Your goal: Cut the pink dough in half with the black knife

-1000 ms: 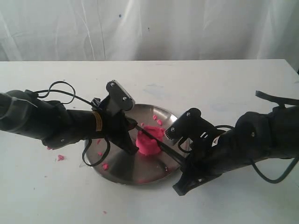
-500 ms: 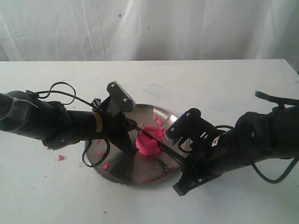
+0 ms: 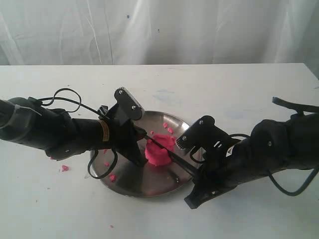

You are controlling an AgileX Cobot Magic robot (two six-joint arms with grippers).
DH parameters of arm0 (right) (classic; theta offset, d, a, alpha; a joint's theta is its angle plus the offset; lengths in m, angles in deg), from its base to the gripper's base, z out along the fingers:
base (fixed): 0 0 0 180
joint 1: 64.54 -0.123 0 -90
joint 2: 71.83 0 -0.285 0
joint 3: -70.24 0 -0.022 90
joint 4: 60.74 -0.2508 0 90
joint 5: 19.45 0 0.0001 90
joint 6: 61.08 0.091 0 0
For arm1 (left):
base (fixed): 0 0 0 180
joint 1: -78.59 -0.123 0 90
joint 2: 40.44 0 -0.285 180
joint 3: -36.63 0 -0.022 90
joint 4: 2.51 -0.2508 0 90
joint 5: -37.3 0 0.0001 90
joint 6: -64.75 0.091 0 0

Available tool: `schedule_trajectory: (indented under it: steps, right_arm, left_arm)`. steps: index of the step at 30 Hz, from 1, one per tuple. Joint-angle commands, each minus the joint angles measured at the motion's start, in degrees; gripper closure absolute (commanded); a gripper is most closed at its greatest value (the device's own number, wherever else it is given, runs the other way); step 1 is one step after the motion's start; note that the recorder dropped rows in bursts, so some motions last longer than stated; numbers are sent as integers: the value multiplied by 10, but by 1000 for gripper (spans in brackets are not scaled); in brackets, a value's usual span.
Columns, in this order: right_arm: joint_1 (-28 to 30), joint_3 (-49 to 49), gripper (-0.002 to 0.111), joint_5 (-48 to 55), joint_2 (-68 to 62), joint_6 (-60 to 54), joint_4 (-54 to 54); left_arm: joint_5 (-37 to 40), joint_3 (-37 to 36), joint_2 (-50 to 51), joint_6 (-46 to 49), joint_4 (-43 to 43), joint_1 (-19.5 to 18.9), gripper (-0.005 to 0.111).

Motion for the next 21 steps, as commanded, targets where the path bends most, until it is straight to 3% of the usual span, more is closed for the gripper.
schedule_trajectory:
  steps: [1,21]
  right_arm:
    - [0,1,108,2,6,2,2]
    - [0,10,108,24,24,3,2]
  left_arm:
    - [17,-4,4,1,-6,-1,107]
    - [26,-4,4,2,-6,-1,107]
